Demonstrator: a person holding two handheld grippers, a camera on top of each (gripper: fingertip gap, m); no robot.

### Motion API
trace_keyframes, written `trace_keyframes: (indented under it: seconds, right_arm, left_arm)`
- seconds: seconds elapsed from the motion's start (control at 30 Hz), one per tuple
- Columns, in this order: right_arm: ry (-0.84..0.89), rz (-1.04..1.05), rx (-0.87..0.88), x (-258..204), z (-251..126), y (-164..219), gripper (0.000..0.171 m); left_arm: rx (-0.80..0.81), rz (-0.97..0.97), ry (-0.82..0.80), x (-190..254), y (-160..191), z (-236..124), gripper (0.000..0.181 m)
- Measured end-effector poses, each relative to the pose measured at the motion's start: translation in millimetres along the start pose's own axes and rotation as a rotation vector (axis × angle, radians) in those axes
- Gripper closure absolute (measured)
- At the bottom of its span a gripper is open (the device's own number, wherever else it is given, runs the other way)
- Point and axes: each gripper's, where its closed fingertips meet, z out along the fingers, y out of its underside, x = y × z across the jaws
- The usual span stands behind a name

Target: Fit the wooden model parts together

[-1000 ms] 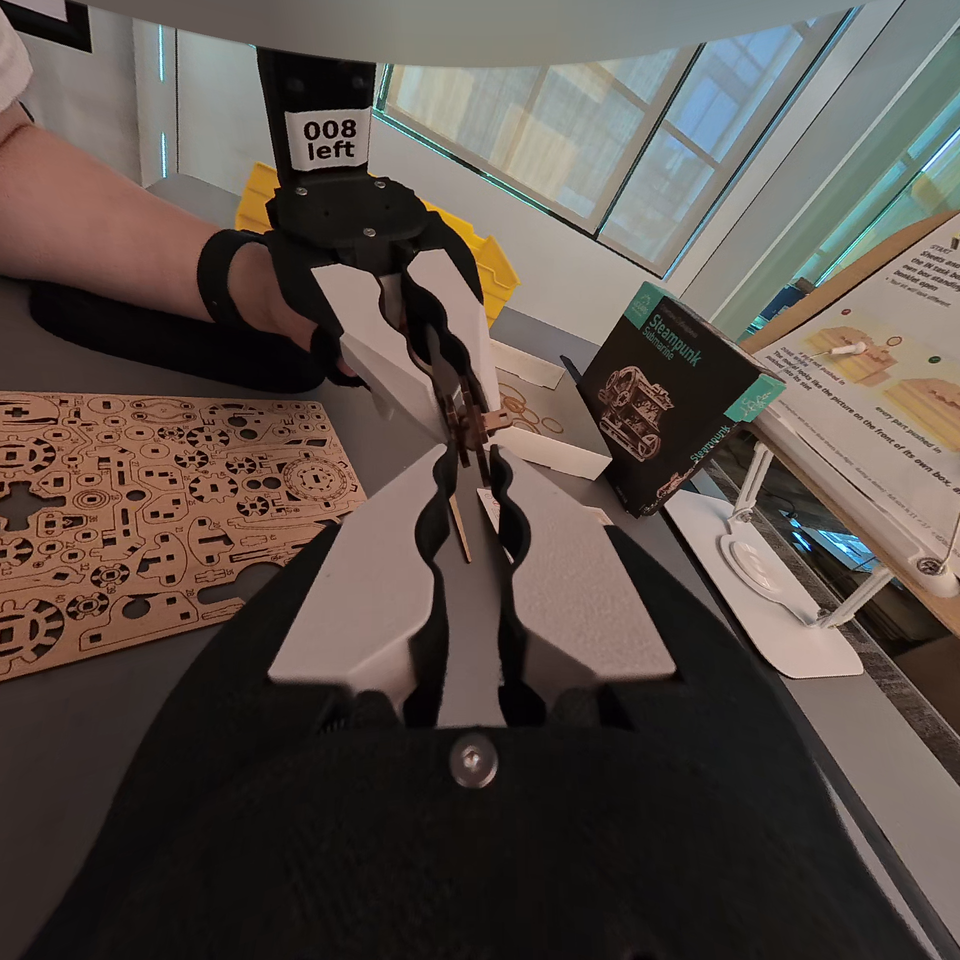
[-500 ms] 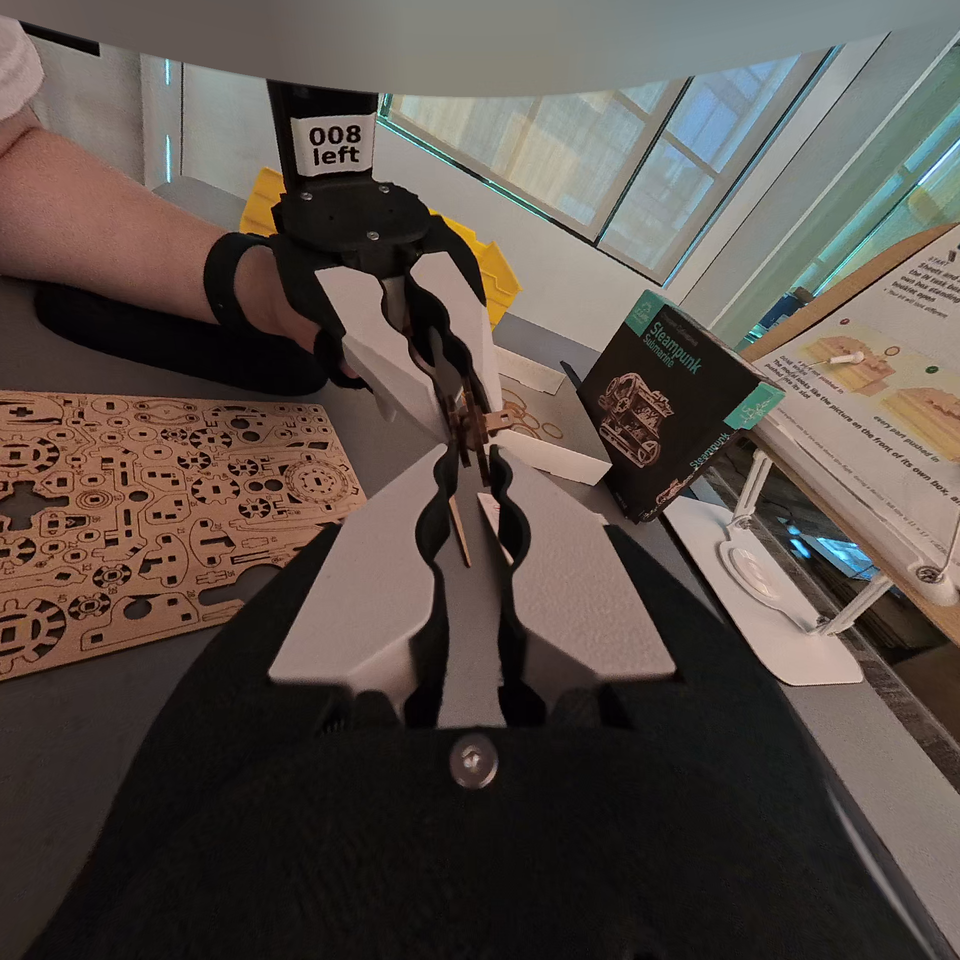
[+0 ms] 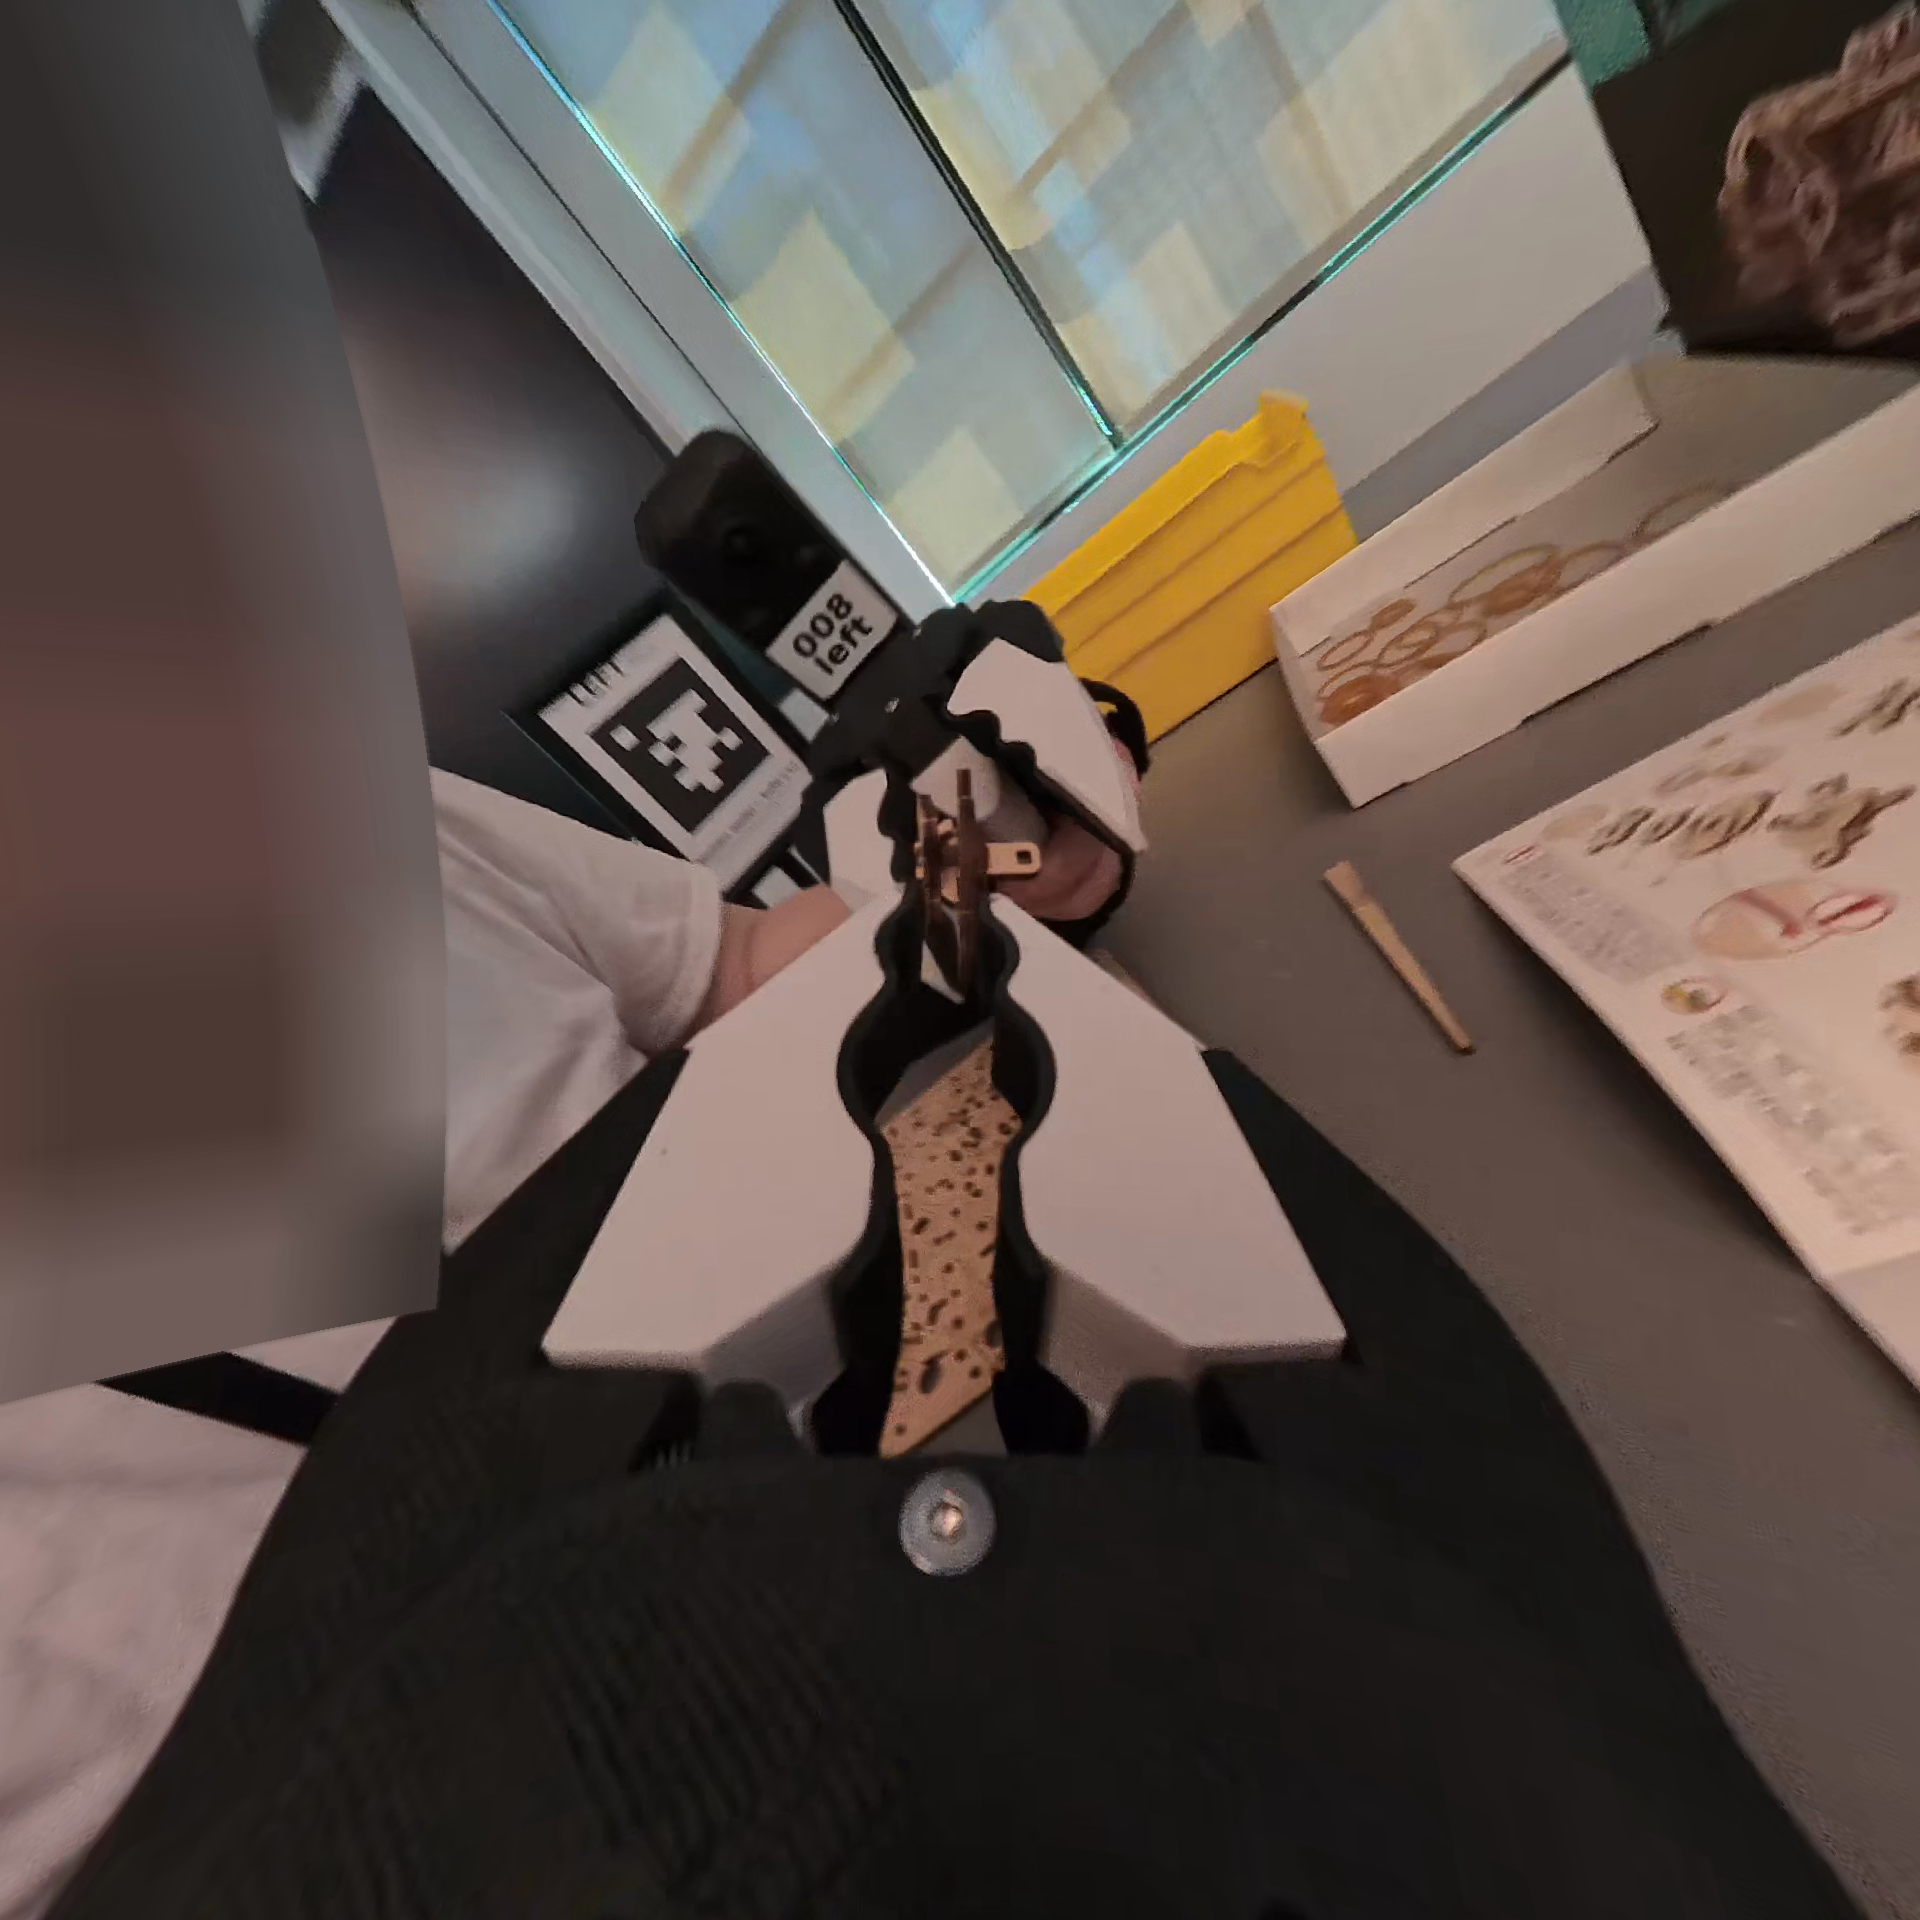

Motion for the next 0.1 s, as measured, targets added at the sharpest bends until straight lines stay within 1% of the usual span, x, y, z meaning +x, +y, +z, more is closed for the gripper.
trace_keyframes:
  seconds: [0.1]
  right_arm:
    - [-0.045,0.16,0.027,3.6,-1.6,-0.5,0.164]
  left_arm:
    - [-0.033,0.069,-0.02,2.8,4.6,3.7,0.138]
